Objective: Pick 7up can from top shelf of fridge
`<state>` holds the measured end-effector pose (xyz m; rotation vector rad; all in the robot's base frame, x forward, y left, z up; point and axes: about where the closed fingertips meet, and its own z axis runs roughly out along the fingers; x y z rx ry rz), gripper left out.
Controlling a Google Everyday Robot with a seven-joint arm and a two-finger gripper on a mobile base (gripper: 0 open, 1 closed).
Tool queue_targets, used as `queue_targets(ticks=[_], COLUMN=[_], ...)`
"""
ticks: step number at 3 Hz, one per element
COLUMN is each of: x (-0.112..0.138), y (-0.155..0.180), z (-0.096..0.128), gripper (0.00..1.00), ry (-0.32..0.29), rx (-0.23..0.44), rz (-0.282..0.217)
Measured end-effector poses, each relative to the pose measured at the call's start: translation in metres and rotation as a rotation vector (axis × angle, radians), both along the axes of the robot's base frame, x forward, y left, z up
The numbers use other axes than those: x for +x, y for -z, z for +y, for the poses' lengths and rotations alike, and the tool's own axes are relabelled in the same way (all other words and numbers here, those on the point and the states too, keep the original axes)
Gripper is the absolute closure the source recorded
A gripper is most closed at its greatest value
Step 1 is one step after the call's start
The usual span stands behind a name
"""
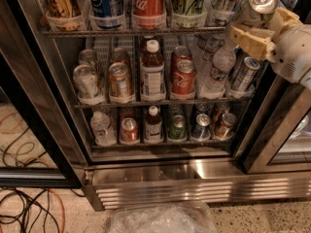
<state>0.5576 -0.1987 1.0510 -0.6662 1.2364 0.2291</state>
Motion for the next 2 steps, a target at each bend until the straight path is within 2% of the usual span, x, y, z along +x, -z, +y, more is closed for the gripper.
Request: queue_targets(ticks=[1, 2], x=[-0.001, -0.010], y=[0.004, 0.018], z=[0.012, 0.044], gripper=[1.00, 1.00], ry=[-0.038, -0.144], rx=[-0.026, -0.069], rz=[-0.001, 0.006])
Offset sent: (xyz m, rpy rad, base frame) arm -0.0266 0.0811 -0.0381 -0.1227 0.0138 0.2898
